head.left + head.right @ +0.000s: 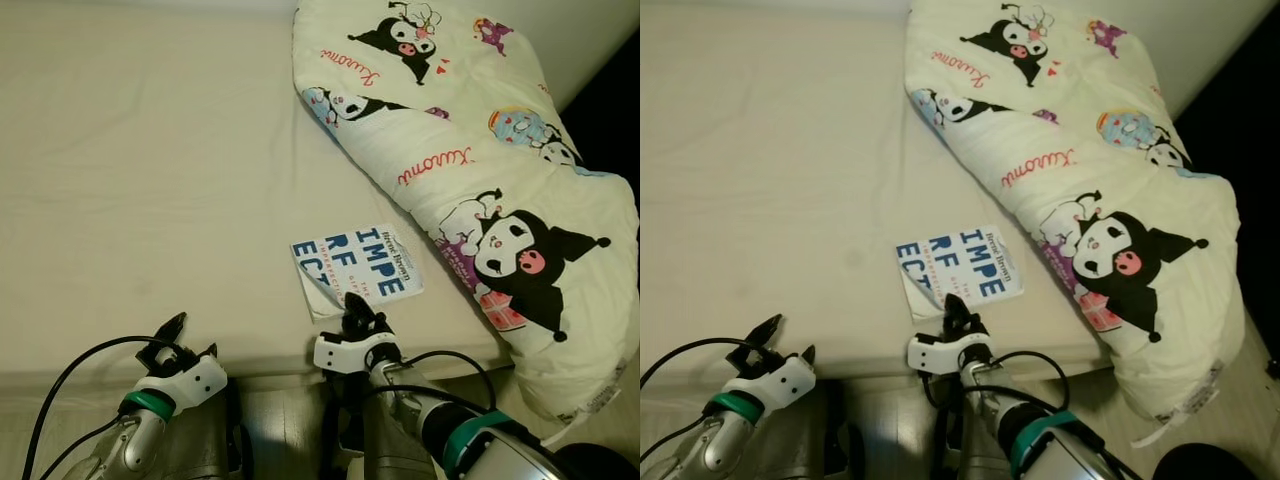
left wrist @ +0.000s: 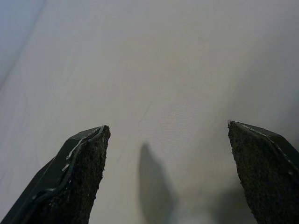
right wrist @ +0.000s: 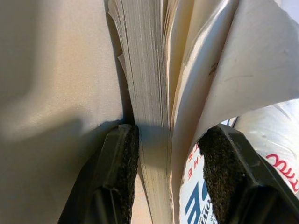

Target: Clean up the room

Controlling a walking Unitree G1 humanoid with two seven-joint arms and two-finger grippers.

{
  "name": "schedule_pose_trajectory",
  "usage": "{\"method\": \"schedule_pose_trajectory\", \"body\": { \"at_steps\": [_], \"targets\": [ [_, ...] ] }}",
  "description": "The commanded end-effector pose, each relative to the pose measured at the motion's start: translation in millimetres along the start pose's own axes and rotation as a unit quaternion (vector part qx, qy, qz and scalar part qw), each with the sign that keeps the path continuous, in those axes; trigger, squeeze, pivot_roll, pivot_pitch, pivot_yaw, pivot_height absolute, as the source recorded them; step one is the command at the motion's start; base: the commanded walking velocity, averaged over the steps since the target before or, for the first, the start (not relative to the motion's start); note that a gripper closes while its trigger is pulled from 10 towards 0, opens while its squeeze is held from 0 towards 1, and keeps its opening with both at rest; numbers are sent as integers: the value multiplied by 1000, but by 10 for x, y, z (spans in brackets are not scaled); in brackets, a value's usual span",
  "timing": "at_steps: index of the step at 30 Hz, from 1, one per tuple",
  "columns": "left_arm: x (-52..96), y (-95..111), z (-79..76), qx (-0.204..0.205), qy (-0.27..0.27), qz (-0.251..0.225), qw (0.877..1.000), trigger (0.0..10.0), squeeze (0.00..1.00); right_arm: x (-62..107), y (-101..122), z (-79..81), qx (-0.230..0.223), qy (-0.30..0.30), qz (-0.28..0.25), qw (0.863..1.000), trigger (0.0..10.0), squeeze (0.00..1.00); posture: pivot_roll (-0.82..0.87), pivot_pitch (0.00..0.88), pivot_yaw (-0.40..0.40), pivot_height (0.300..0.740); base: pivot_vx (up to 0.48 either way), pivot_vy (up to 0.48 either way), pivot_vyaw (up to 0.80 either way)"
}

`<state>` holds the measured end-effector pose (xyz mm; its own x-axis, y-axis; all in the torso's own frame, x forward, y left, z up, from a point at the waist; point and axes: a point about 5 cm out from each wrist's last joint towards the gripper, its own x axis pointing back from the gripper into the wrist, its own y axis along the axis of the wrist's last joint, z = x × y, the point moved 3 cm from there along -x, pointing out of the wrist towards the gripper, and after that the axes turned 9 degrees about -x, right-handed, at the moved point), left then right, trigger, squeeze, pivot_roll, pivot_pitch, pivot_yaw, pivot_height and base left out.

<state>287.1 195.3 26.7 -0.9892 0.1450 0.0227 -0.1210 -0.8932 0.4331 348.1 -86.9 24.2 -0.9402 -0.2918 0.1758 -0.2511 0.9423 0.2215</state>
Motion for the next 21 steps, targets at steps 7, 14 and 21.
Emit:
{"method": "schedule_pose_trajectory", "body": {
  "at_steps": [7, 14, 21],
  "targets": [
    [93, -82, -106, 4, -13, 29, 999, 10000, 0, -79, 4, -130, -46, -9, 16, 999, 0, 0, 146, 284, -73, 616, 0, 0, 0],
    [-14, -46, -30, 10, 3, 30, 1000, 10000, 0, -183, 37, -504, -135, -87, -5, 987, 0, 0, 110, 252, -71, 616, 0, 0, 0],
    [-39, 116, 49, 27, 17, -7, 999, 10000, 0, -173, 75, -781, -230, -139, -55, 962, 0, 0, 90, 211, -64, 616, 0, 0, 0]
  ]
}}
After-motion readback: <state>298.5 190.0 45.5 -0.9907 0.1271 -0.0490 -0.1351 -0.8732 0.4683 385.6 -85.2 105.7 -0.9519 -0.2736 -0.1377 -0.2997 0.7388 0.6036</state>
